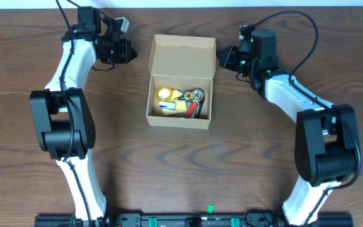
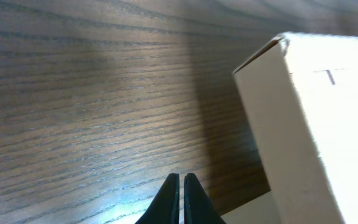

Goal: Pack container
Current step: 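Move both grippers to the lid flap at the box's far edge, then grip the lid with both grippers and fold it down over the box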

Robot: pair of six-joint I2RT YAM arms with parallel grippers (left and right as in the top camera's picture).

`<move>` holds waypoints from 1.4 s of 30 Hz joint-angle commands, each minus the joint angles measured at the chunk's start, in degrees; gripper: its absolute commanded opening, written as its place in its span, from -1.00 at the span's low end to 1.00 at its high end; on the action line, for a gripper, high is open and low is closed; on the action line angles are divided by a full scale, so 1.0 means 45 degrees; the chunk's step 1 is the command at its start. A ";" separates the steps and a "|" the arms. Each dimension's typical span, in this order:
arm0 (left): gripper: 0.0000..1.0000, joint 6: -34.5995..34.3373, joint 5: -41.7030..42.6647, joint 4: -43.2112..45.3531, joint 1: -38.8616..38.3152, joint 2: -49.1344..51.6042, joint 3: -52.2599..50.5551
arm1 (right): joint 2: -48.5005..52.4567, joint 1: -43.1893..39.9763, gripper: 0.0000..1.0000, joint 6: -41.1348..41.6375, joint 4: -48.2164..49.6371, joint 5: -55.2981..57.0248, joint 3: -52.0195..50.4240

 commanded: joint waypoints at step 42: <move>-0.89 -0.3565 0.4002 0.2710 -0.0253 0.2137 0.0058 | 0.2370 -0.0364 -0.97 0.1899 0.2113 -0.2531 0.0083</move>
